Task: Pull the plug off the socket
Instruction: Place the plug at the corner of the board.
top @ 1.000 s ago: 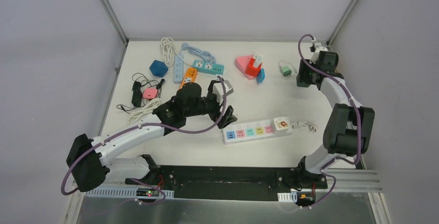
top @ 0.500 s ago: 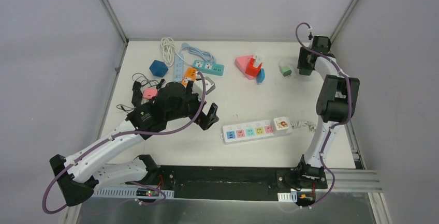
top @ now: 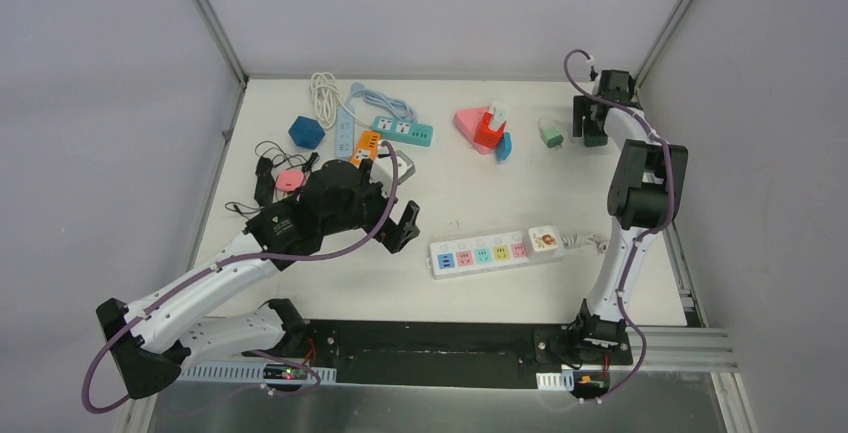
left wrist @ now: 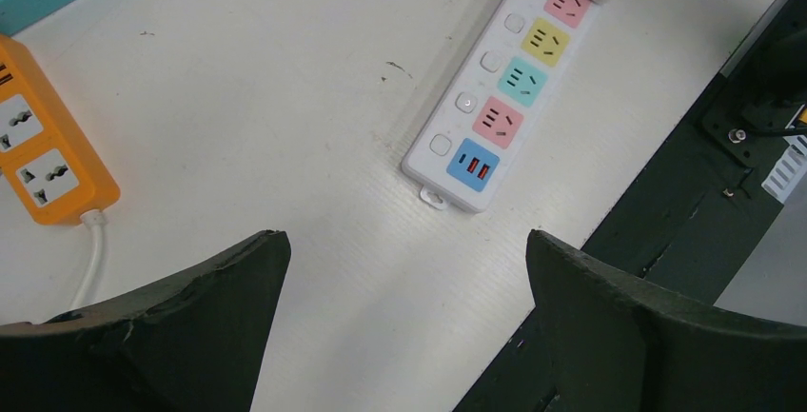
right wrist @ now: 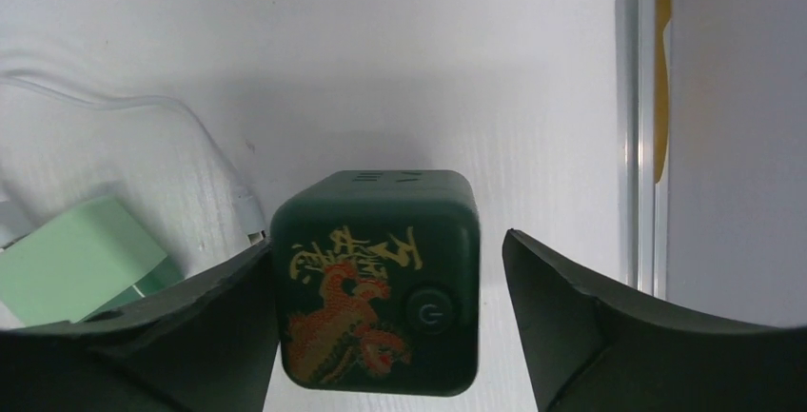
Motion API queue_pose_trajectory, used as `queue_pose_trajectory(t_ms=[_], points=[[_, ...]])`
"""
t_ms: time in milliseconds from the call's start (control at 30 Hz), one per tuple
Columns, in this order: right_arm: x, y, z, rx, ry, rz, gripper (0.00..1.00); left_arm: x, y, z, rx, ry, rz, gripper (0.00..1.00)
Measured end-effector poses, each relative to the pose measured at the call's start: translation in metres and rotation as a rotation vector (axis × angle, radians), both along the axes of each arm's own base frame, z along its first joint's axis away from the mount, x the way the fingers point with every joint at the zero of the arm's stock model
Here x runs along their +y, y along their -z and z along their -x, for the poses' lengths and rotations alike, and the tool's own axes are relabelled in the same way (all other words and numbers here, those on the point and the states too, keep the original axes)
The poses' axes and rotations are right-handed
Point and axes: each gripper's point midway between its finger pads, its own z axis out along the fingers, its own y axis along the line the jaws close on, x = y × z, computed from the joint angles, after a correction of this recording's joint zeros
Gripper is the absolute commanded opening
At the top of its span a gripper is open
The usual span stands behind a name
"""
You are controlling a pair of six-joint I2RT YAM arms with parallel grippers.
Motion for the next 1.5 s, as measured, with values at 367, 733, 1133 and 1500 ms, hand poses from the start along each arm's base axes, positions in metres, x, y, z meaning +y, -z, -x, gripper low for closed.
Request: queue_pose_trajectory(t_ms=[367, 733, 1133, 1500], points=[[0.024, 0.011, 0.01, 0.044, -0.055, -0.024, 0.85, 0.0, 0.0, 0.0, 0.001, 0.0, 0.0, 0.99], [0.029, -0.048, 0.035, -0.037, -0.064, -0.021, 0.85, 0.0, 0.011, 0.002, 0.014, 0.007, -0.009, 0.99], [0.101, -0.124, 0.111, -0.143, -0.392, -0.252, 0.88, -0.016, 0.04, 0.01, 0.0, 0.076, 0.107, 0.99], [0.19, -0.166, 0.221, -0.274, -0.912, -0.485, 0.91, -0.029, 0.057, 0.013, 0.003, 0.089, 0.245, 0.99]])
